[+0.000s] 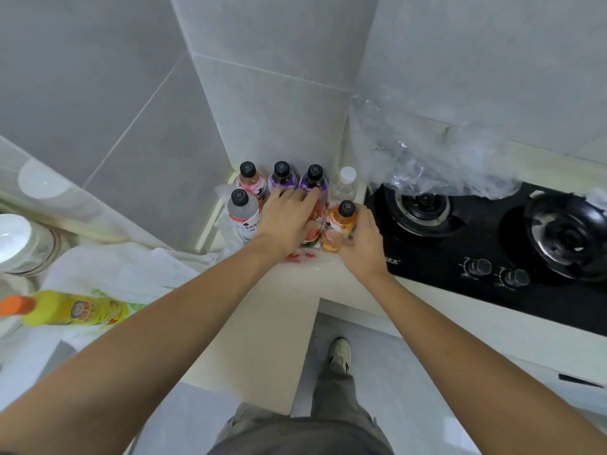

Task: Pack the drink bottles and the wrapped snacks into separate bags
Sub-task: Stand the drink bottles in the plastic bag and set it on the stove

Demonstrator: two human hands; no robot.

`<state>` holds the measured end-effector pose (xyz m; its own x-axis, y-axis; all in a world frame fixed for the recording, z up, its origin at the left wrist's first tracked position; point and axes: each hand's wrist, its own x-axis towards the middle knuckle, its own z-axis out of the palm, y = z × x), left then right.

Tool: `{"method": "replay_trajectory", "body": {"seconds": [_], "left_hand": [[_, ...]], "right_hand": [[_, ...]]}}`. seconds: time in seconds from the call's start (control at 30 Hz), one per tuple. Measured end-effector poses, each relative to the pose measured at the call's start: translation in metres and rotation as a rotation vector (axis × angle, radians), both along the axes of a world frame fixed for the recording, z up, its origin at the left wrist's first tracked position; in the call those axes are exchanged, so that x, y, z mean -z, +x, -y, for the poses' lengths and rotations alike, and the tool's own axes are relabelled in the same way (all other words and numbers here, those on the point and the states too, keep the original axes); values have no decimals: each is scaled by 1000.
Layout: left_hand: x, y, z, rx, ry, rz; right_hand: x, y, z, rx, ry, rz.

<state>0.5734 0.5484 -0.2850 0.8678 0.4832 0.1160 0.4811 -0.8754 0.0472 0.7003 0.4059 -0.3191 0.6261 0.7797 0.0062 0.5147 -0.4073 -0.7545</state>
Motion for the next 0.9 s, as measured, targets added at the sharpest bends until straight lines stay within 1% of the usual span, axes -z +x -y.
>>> {"method": "replay_trajectory", "body": {"seconds": [0.13, 0.3, 0.47, 0.6, 0.7, 0.8, 0.83, 0.9], "left_hand": [[0, -2, 0, -3, -8, 48], [0, -7, 9, 7, -5, 121], [-1, -31, 40, 36, -40, 300], [19, -55, 63, 26, -66, 299], [35, -70, 68, -15, -111, 295], [51, -82, 67, -53, -153, 245], [57, -85, 66, -79, -172, 203], [69, -90, 61, -137, -207, 84]], "right_hand": [[2, 1, 2, 1, 13, -10], [0, 7, 1, -16, -21, -54], [3, 8, 5, -6, -25, -94], [7, 7, 9, 0, -4, -84], [12, 4, 17, 25, 37, 29], [19, -7, 34, 82, 100, 247], [24, -13, 40, 45, 99, 297], [37, -25, 49, -147, 30, 362]]}}
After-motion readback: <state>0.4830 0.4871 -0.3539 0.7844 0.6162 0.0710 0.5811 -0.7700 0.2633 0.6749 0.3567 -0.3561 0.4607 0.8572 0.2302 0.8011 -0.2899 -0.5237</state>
